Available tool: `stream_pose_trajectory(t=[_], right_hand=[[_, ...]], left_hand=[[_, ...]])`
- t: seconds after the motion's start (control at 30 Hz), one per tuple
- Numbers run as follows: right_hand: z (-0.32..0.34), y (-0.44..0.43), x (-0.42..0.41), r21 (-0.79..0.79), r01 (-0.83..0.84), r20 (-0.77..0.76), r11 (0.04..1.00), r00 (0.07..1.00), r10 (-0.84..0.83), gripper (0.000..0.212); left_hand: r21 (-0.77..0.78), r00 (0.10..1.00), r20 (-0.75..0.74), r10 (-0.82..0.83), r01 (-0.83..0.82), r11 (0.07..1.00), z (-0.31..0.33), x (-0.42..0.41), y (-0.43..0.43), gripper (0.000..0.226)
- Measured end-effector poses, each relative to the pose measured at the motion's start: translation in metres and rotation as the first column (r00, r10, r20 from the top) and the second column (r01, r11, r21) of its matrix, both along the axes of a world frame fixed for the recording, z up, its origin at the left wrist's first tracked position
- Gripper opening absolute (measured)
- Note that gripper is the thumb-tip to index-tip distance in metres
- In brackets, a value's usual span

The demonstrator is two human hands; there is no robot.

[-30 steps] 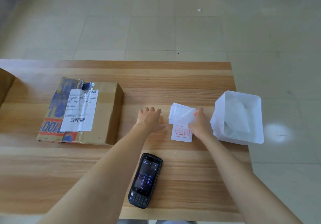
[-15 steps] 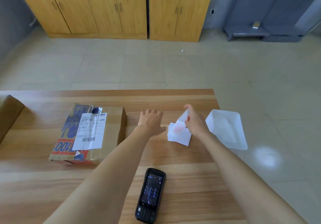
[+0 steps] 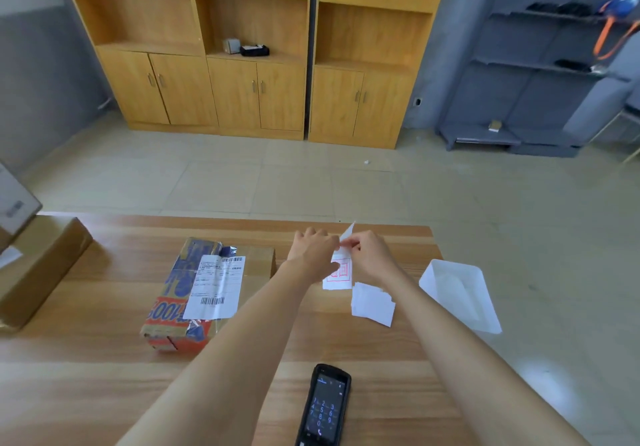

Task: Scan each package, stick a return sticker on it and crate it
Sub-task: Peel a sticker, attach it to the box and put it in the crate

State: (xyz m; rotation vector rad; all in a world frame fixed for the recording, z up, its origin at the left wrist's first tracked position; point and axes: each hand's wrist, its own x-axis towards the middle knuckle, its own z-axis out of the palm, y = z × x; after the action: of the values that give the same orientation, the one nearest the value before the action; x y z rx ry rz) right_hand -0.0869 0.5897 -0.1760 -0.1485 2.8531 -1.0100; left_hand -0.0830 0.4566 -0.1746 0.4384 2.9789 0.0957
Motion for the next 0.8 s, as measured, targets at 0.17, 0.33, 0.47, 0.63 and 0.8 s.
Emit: stream_pose_trajectory(t=[0.17,0.33,0.47,0.63,0.8], right_hand=[[-0.001,-0.012,0.002,-0.020,-0.013,-0.004,1.000,1.000,0.013,0.035],[0.004,-0.011,0.000,-0.043,0.011,-0.032,0.999,0.999,-0.013,0.035],[0.005,-0.006,-0.004,-0.076,0.028,-0.011,0.997,1.000,-0.029,0.038],[0.003,-0.004,-0.008,-0.139,0.028,-0.026,0.990,0.999,-0.032,0.024],[-0.002,-0.002,-0.010,-0.155,0.005,-0.052,0.988,0.999,-0.013,0.021]], left_hand=[[0.029,1.000,-0.016,0.008,-0.007,1.000,0.006,0.003,-0.010,0.035],[0.085,0.999,-0.041,0.000,0.003,0.996,0.010,0.000,-0.012,0.032],[0.101,0.997,-0.082,-0.011,0.019,0.995,0.011,-0.002,-0.011,0.029],[0.126,0.992,-0.130,-0.005,0.022,0.992,0.015,-0.006,-0.010,0.025],[0.157,0.992,-0.128,-0.003,0.023,0.987,0.012,-0.007,-0.012,0.022]])
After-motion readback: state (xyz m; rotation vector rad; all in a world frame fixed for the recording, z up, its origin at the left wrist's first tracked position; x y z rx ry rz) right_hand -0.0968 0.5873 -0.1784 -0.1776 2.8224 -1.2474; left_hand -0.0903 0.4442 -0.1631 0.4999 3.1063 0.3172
